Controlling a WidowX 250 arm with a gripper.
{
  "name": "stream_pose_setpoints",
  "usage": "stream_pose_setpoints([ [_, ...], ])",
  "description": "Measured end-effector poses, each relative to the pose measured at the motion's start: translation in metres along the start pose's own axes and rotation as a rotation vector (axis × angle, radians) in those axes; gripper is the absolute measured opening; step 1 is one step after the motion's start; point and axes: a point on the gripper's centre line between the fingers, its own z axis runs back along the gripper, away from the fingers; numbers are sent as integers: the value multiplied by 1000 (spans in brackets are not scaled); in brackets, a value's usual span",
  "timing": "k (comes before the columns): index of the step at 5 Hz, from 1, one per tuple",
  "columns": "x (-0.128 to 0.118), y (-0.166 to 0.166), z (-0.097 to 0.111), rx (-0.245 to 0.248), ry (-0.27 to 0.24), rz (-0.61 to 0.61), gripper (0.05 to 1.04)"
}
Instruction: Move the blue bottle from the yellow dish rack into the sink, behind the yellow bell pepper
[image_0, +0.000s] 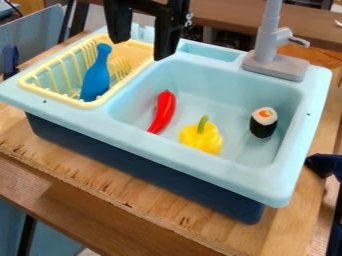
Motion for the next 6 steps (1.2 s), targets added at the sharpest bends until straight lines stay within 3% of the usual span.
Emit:
stream_pose_setpoints([
  [1,2,-1,-9,-1,31,-4,999],
  [4,11,35,12,8,-45,-3,999],
  [6,-6,63,-2,-52,-2,45,999],
])
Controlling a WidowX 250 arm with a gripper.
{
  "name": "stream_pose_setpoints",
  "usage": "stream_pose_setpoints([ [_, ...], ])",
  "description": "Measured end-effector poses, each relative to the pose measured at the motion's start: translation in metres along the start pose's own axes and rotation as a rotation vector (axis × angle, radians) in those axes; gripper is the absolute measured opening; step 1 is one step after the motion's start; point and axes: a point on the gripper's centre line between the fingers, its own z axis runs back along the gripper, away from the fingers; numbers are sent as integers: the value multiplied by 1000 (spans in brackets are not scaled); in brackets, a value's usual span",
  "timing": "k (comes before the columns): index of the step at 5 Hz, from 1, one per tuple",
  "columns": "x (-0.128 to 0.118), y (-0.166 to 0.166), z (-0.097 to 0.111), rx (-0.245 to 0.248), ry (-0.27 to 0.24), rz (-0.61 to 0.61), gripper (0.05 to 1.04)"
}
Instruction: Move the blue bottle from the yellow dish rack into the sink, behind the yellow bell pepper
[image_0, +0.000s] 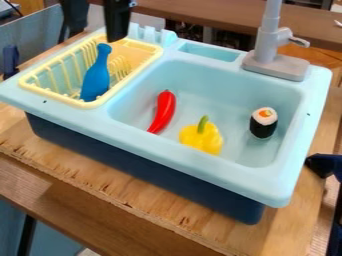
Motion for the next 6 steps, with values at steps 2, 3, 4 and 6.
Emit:
stream_pose_setpoints([
  [2,6,8,-15,-34,1,-20,999],
  [3,10,14,-24,-52,8,-24,999],
  [4,12,17,-32,-69,18,-29,999],
  [6,16,22,-41,-87,36,-17,999],
])
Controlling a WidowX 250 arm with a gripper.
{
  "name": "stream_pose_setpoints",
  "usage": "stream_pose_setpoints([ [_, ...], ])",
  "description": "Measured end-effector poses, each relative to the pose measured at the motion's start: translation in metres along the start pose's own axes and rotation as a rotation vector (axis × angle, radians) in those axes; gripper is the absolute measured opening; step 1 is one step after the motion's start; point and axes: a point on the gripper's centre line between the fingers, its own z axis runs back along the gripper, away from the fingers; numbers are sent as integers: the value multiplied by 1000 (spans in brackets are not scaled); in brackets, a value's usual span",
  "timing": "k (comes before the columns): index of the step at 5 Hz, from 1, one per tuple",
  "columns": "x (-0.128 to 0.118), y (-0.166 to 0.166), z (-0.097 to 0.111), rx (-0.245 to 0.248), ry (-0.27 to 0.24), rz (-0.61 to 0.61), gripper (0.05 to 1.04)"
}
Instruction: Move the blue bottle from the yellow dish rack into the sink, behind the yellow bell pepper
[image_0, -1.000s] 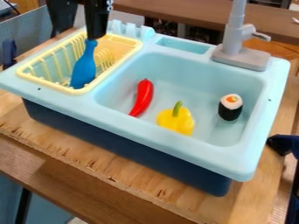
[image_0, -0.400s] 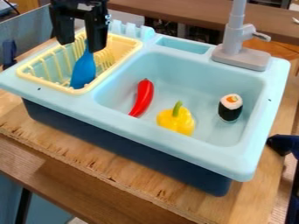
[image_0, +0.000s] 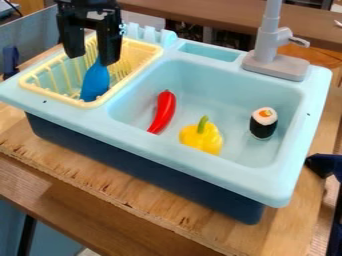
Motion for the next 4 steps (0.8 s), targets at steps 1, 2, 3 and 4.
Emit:
stream_pose_setpoints([
  [1,5,1,-5,-4,-2,11,951],
  [2,6,2,-7,-6,-2,21,669],
  [3,9,2,-7,4,-16,27,379],
  [4,7,0,-6,10,1,31,318],
])
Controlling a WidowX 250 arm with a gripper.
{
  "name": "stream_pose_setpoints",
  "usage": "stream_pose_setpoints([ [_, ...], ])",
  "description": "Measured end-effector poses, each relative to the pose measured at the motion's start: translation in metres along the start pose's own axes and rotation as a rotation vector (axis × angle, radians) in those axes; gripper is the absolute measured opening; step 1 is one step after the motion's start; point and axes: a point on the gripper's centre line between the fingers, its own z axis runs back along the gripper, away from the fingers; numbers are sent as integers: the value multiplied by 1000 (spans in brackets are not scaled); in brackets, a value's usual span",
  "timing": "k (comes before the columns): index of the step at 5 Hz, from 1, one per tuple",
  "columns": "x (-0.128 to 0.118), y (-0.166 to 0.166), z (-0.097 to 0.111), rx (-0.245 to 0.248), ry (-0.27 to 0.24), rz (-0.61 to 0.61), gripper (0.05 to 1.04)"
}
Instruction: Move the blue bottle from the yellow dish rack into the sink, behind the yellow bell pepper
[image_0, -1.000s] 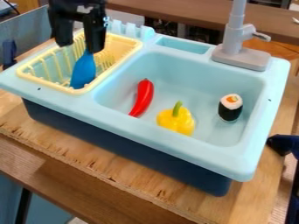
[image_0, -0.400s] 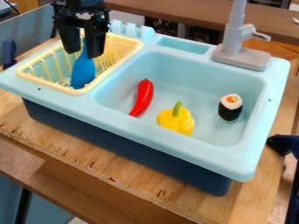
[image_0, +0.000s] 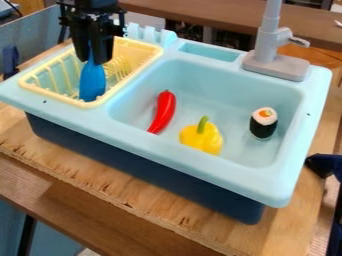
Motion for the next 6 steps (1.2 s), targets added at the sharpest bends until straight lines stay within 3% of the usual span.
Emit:
stream_pose_setpoints([
  [1,-8,-15,22,55,-41,-19,317],
  [2,-25,-30,54,123,-135,-26,317],
  [3,-21,-49,71,149,-233,-73,317],
  [4,4,-64,63,136,-210,-162,317],
  [5,20,-77,55,71,-260,-243,317],
  [6,33,-85,31,19,-243,-271,317],
])
